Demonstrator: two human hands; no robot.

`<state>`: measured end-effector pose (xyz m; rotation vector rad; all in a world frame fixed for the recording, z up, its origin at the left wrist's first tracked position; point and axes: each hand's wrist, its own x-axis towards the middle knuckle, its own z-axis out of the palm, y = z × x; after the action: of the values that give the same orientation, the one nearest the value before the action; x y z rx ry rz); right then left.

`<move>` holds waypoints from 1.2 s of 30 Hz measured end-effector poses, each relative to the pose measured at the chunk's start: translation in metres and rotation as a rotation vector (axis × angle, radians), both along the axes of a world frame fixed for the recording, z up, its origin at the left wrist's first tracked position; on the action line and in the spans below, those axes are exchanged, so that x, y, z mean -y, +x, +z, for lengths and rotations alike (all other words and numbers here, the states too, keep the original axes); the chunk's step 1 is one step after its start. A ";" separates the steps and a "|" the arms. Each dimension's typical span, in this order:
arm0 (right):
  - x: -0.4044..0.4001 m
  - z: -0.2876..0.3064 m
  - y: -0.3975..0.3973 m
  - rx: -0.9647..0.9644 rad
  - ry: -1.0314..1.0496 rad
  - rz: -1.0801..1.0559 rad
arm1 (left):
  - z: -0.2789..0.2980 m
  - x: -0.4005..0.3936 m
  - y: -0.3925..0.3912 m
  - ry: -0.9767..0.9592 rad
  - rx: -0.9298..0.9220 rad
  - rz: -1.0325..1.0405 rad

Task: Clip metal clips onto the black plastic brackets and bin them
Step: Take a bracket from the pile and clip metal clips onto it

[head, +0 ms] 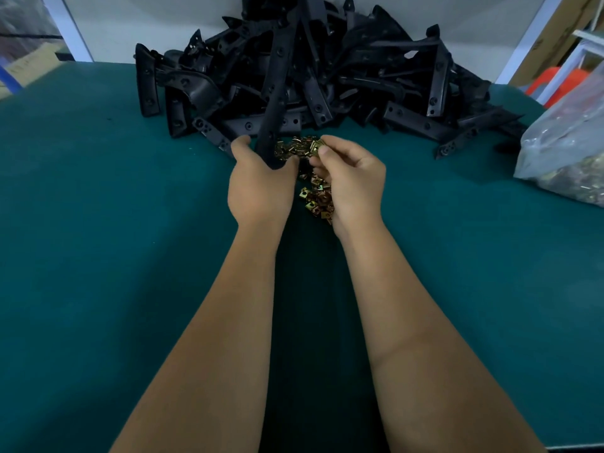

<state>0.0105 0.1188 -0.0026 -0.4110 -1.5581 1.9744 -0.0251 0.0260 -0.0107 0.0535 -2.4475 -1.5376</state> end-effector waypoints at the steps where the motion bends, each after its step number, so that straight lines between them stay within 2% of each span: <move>1: 0.000 0.000 0.000 -0.003 -0.017 0.007 | 0.000 0.001 0.000 -0.062 0.002 0.011; 4: -0.001 0.001 0.000 -0.022 -0.064 0.035 | 0.000 0.003 -0.001 -0.292 0.074 0.091; 5: -0.001 0.001 0.000 -0.033 -0.072 0.046 | 0.001 0.004 -0.001 -0.313 0.061 0.121; 7: -0.001 0.001 0.001 -0.054 -0.065 0.066 | 0.004 0.005 0.000 -0.239 -0.066 0.118; 9: -0.001 0.001 0.000 -0.072 -0.033 0.072 | 0.007 0.005 0.001 -0.053 -0.196 -0.012; 12: -0.002 -0.001 0.000 -0.075 0.068 0.058 | 0.010 0.003 0.007 0.231 -0.187 -0.217; 15: -0.002 -0.002 0.000 -0.075 0.130 0.056 | 0.011 -0.001 0.008 0.354 -0.148 -0.300; 31: -0.004 0.000 0.001 -0.101 0.037 0.093 | 0.008 0.000 0.003 0.386 -0.144 -0.365; 36: -0.005 0.000 0.000 -0.107 -0.003 0.108 | 0.007 0.001 0.003 0.337 -0.166 -0.393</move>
<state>0.0103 0.1234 -0.0030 -0.2225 -1.5381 2.0449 -0.0226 0.0249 -0.0041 -0.5005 -2.1324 -2.0113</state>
